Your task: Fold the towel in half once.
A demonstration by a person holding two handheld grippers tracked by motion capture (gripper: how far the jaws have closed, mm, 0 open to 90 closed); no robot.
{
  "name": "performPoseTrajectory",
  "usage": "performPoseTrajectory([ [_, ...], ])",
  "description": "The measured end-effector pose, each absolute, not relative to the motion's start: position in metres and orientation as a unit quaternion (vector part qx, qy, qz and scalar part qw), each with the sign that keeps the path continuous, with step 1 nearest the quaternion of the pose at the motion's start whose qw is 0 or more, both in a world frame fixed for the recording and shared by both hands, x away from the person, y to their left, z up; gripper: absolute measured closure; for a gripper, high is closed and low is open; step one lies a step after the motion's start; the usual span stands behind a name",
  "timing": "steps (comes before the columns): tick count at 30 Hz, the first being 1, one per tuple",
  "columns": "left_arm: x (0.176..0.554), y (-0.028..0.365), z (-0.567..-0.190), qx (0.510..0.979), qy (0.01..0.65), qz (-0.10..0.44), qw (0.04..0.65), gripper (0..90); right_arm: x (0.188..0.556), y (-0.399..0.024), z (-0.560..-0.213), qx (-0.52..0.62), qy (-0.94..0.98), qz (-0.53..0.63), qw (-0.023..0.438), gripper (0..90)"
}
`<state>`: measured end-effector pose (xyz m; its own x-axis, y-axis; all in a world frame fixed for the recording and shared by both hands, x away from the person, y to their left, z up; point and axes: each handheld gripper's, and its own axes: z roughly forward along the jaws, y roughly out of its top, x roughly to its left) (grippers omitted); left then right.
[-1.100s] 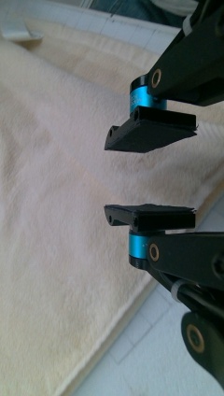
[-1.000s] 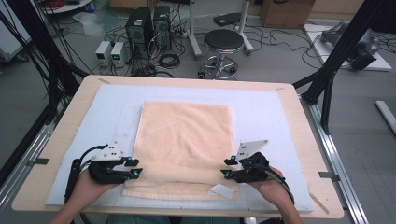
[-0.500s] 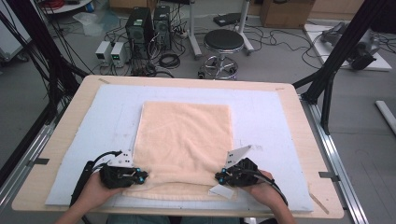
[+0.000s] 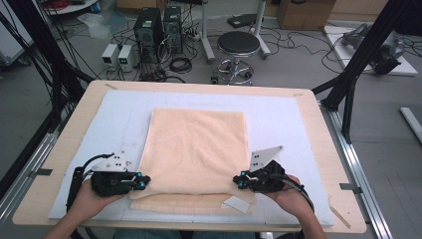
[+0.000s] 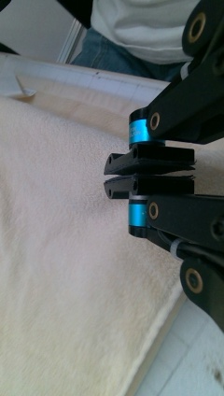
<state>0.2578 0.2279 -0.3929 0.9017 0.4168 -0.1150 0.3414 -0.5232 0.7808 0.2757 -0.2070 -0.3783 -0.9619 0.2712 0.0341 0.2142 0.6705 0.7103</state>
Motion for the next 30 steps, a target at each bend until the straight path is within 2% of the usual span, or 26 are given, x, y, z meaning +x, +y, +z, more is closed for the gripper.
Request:
performPoseTrajectory([
  [2,0.260,0.227,-0.403,0.876,0.229,0.042,0.422,79.7,0.279,-0.206,-0.386,0.140,0.917,0.374,0.025,80.2],
  [3,0.263,0.227,-0.410,0.881,0.237,0.040,0.408,73.7,0.281,-0.205,-0.390,0.152,0.920,0.360,0.032,78.9],
  [6,0.269,0.225,-0.420,0.883,0.247,0.038,0.396,67.1,0.290,-0.207,-0.405,0.168,0.921,0.351,0.033,76.8],
  [11,0.272,0.218,-0.423,0.886,0.242,0.043,0.393,64.3,0.293,-0.210,-0.413,0.179,0.920,0.347,0.033,70.5],
  [16,0.266,0.212,-0.415,0.883,0.222,0.046,0.411,63.4,0.285,-0.216,-0.401,0.177,0.902,0.394,0.028,68.2],
  [22,0.260,0.205,-0.417,0.888,0.204,0.037,0.410,59.4,0.275,-0.209,-0.402,0.146,0.909,0.390,0.013,57.9],
  [24,0.259,0.203,-0.421,0.891,0.203,0.031,0.404,59.1,0.272,-0.202,-0.410,0.137,0.914,0.382,0.007,57.1],
  [26,0.259,0.201,-0.426,0.894,0.204,0.023,0.399,60.7,0.270,-0.196,-0.417,0.129,0.922,0.365,0.007,59.0],
  [27,0.259,0.200,-0.428,0.896,0.203,0.016,0.395,64.3,0.270,-0.192,-0.421,0.128,0.927,0.352,0.010,65.8],
  [29,0.258,0.200,-0.431,0.899,0.197,0.015,0.390,77.3,0.270,-0.188,-0.424,0.121,0.932,0.341,0.010,78.4],
  [30,0.258,0.200,-0.430,0.899,0.193,0.013,0.393,85.4,0.270,-0.187,-0.423,0.123,0.932,0.341,0.011,81.4],
])
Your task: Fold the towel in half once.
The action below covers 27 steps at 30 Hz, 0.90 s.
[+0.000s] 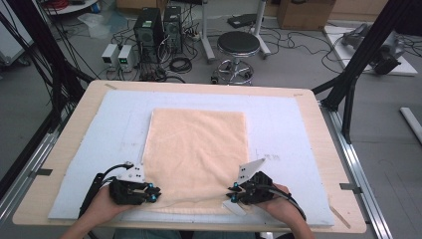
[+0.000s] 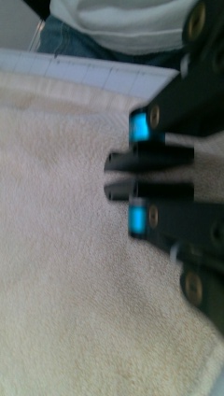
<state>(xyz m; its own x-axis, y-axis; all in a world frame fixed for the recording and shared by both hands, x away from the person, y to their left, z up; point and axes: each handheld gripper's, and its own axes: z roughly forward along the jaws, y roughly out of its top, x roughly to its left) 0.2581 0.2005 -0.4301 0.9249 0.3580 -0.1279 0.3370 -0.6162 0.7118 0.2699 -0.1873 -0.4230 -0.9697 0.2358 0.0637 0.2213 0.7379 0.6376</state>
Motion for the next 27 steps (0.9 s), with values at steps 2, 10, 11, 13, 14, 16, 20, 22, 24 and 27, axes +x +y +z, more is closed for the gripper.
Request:
performPoseTrajectory([
  [2,0.259,0.203,-0.426,0.900,0.188,0.009,0.394,89.2,0.271,-0.188,-0.419,0.122,0.931,0.344,0.003,83.0],
  [10,0.254,0.213,-0.409,0.885,0.182,0.019,0.428,89.3,0.267,-0.194,-0.391,0.103,0.915,0.385,-0.057,76.2],
  [11,0.254,0.214,-0.411,0.884,0.184,0.017,0.429,89.2,0.267,-0.193,-0.392,0.102,0.918,0.378,-0.057,72.6],
  [13,0.255,0.214,-0.413,0.883,0.188,0.016,0.430,87.5,0.268,-0.193,-0.396,0.110,0.922,0.368,-0.050,67.4],
  [14,0.256,0.214,-0.414,0.883,0.193,0.018,0.428,83.1,0.270,-0.195,-0.398,0.119,0.919,0.373,-0.045,64.5],
  [16,0.258,0.212,-0.416,0.882,0.198,0.014,0.427,75.0,0.275,-0.198,-0.401,0.138,0.914,0.381,-0.037,61.5],
  [20,0.261,0.208,-0.419,0.888,0.197,0.025,0.414,68.9,0.281,-0.203,-0.404,0.156,0.905,0.394,-0.029,58.6],
  [22,0.263,0.208,-0.421,0.891,0.203,0.031,0.405,68.6,0.282,-0.205,-0.405,0.166,0.905,0.391,-0.012,58.6],
  [24,0.264,0.208,-0.425,0.895,0.208,0.030,0.394,68.6,0.284,-0.207,-0.408,0.182,0.905,0.385,0.006,58.5],
  [27,0.262,0.209,-0.430,0.899,0.209,0.029,0.384,68.4,0.286,-0.206,-0.417,0.189,0.914,0.357,0.030,57.7],
])
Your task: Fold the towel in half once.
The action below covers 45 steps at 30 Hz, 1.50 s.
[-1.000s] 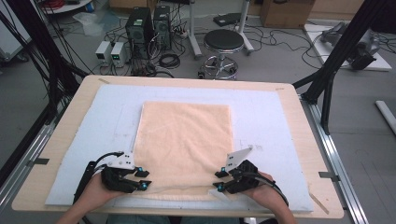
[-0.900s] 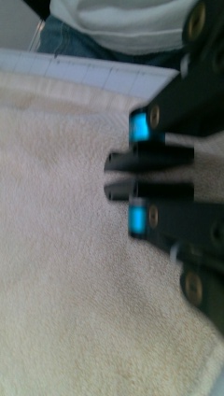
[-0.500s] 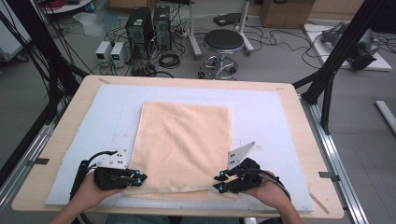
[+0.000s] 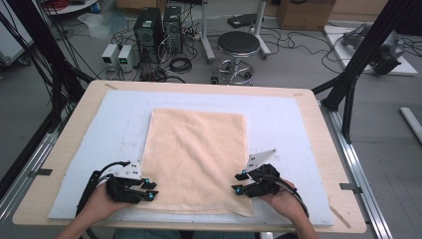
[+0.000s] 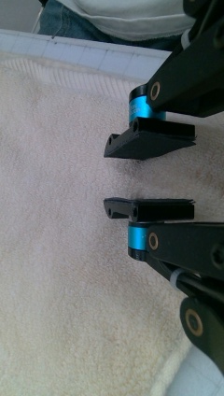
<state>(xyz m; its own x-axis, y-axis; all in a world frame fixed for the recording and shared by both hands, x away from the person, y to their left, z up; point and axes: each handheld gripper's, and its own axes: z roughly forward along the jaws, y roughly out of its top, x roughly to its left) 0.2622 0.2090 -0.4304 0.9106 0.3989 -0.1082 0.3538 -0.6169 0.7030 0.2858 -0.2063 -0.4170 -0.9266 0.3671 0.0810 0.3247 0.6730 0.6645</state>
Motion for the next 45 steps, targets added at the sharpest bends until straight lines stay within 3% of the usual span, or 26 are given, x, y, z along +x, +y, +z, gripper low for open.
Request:
performPoseTrajectory([
  [8,0.252,0.214,-0.431,0.897,0.215,0.015,0.386,68.6,0.286,-0.209,-0.426,0.182,0.927,0.327,0.036,60.1],
  [14,0.255,0.213,-0.428,0.896,0.211,0.039,0.390,66.1,0.294,-0.209,-0.414,0.212,0.907,0.356,0.079,53.8],
  [20,0.256,0.210,-0.432,0.898,0.209,0.037,0.386,62.5,0.308,-0.198,-0.425,0.224,0.909,0.338,0.098,49.7],
  [36,0.252,0.215,-0.434,0.891,0.221,0.032,0.395,61.9,0.302,-0.214,-0.431,0.237,0.905,0.339,0.097,51.3],
  [45,0.270,0.211,-0.430,0.887,0.239,0.072,0.389,50.3,0.291,-0.204,-0.425,0.199,0.905,0.370,0.069,38.6],
])
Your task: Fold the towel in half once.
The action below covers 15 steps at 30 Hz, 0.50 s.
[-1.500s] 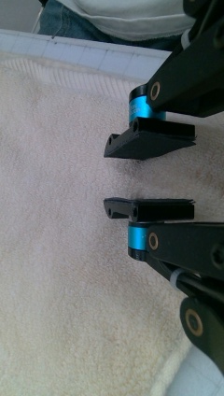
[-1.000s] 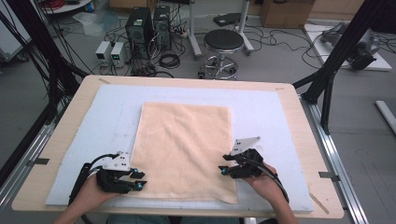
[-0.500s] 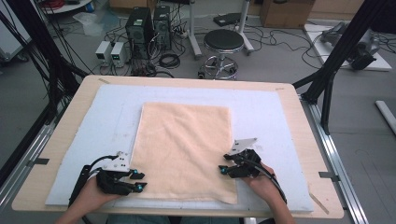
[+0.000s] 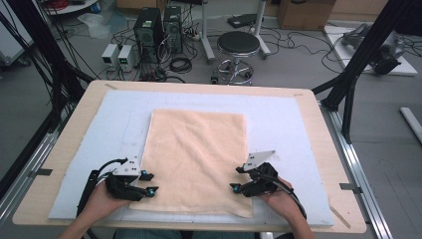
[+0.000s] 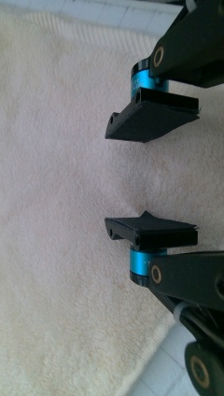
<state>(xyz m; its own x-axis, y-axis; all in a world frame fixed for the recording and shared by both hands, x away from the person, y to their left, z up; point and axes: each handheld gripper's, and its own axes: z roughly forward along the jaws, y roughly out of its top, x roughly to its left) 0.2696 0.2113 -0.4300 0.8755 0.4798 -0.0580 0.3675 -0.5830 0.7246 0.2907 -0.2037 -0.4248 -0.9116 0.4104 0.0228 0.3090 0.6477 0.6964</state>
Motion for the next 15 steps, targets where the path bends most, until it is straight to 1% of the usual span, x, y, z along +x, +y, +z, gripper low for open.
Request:
performPoseTrajectory([
  [2,0.268,0.213,-0.433,0.887,0.242,0.068,0.388,50.2,0.289,-0.201,-0.427,0.193,0.912,0.356,0.065,37.8],
  [4,0.266,0.216,-0.434,0.886,0.243,0.065,0.389,49.9,0.286,-0.198,-0.432,0.182,0.921,0.337,0.075,36.5],
  [8,0.261,0.222,-0.435,0.880,0.255,0.056,0.396,50.2,0.283,-0.200,-0.433,0.185,0.919,0.339,0.079,36.7],
  [15,0.253,0.224,-0.435,0.881,0.256,0.052,0.394,50.2,0.280,-0.208,-0.434,0.188,0.915,0.349,0.077,37.7],
])
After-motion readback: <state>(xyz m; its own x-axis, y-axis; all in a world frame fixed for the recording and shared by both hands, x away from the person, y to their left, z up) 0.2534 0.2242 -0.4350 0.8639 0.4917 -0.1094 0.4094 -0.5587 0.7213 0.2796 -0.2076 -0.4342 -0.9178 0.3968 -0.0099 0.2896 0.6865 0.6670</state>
